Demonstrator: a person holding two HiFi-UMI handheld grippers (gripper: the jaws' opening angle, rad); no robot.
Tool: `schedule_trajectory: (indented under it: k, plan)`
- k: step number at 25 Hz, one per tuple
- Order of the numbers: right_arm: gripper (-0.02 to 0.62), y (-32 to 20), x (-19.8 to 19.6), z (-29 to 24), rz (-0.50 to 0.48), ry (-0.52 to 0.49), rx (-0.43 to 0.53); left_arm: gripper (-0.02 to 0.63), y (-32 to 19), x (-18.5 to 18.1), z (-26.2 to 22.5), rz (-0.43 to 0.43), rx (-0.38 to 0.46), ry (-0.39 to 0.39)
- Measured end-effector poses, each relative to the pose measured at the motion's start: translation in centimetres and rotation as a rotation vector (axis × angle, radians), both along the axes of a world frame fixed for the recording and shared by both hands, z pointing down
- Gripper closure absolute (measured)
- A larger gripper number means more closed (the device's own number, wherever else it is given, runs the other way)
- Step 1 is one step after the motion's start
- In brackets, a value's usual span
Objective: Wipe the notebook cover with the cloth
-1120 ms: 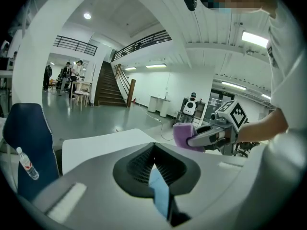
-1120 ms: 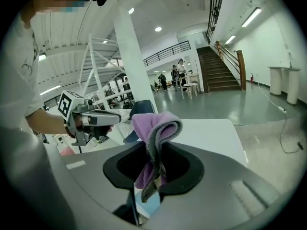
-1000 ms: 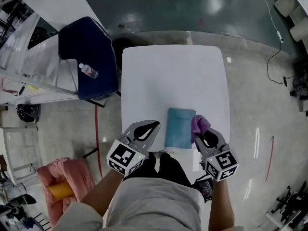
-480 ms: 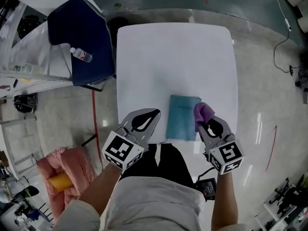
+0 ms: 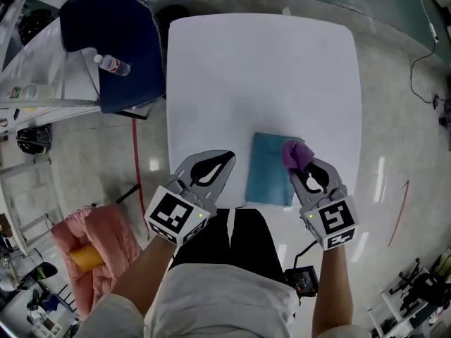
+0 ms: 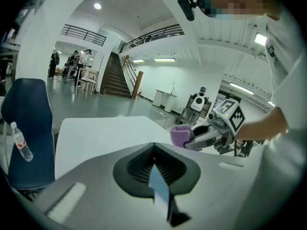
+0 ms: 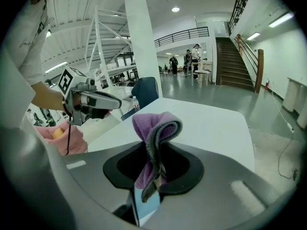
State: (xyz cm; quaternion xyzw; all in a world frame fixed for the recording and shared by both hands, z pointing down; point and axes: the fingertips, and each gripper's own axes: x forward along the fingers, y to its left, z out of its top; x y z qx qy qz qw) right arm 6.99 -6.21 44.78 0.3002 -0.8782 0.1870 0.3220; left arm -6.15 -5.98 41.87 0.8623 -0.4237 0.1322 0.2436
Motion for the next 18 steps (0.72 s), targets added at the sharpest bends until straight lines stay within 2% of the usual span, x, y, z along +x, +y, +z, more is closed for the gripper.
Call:
schedule_trajectory:
  k: [18]
  plan:
    - [0.488,-1.1,-3.0,9.2,-0.384,0.371,0.008,0.606,-0.2,-1.3,5.9,-0.027,-0.067,0.023]
